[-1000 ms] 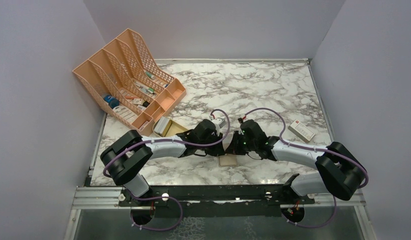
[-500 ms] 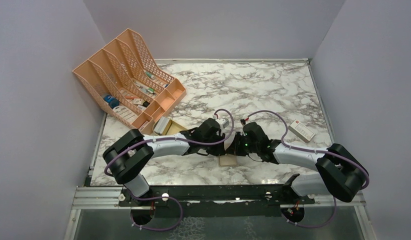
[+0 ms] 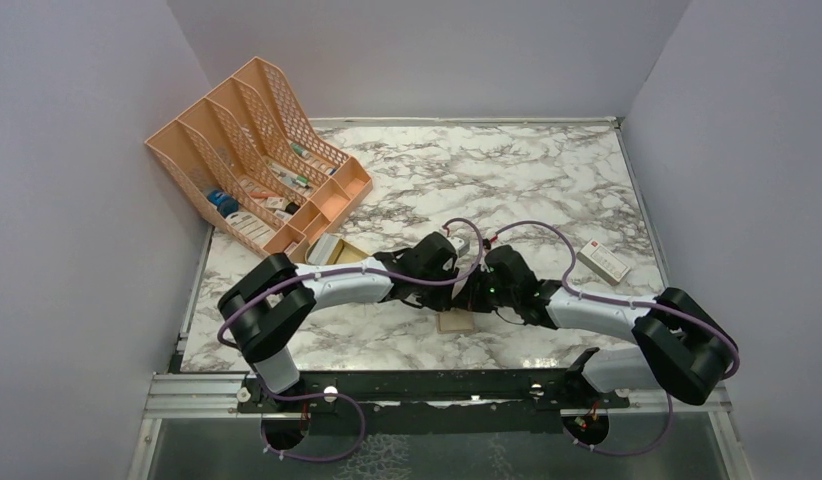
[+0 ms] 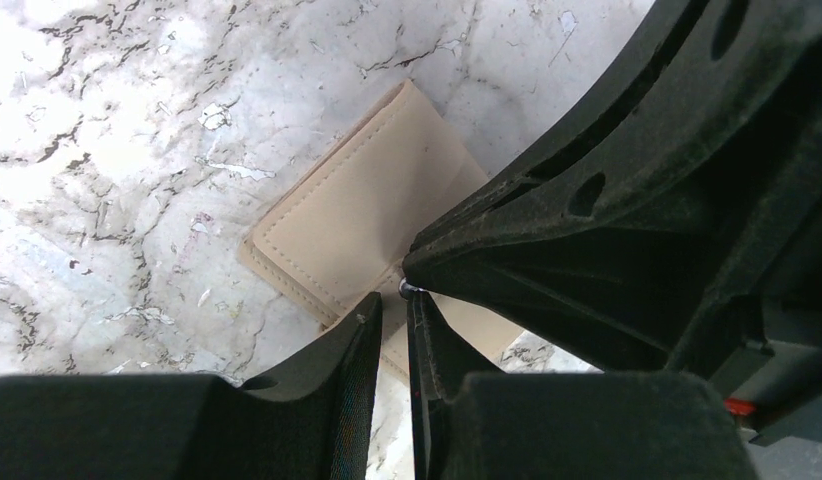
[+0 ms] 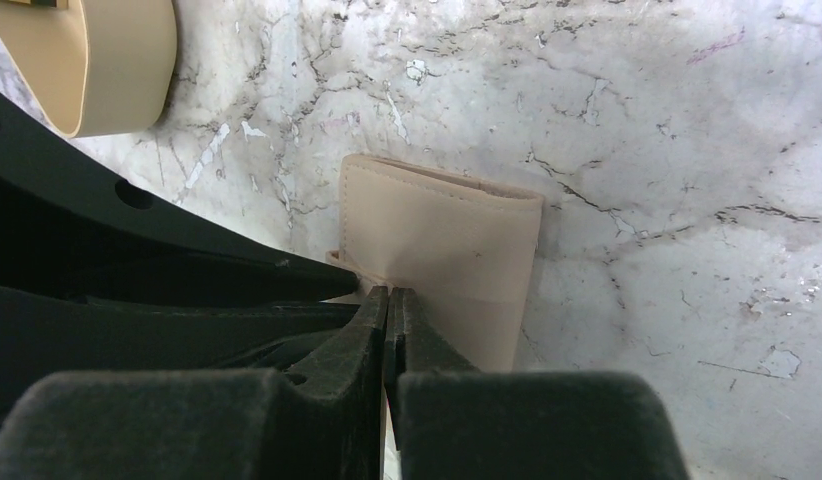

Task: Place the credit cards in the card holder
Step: Close the card holder at the center of the board.

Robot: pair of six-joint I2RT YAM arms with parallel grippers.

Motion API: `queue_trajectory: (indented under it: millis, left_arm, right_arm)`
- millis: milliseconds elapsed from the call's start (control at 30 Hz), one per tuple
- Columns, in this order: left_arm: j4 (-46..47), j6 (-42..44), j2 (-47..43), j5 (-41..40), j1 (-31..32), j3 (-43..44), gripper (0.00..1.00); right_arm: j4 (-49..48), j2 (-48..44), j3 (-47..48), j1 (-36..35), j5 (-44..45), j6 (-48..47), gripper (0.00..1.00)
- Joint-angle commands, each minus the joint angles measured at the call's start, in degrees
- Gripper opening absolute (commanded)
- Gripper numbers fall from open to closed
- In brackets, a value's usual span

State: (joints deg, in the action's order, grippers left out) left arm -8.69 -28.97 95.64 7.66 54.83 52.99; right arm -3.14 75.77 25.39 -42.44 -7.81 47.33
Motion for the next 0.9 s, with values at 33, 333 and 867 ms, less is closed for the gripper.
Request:
queue_trajectory:
  millis: [33,333,867]
  left_arm:
    - [-6.7,2.3,5.9,-5.8,0.0,0.9,0.19]
    - [-7.8,1.9,9.1,-7.8,0.4,1.4,0.19]
    - [-2.6,-4.8,-7.5,-9.7,-0.1,0.4,0.26]
  right_arm:
    - [12.3,2.9,-4.6,-2.3,4.7,-1.1,0.01]
    - [15.0,-3.0,-7.0,-2.7,8.7,1.1,0.01]
    - [20.1,-14.0,3.3,-2.6,8.2,1.6,0.32]
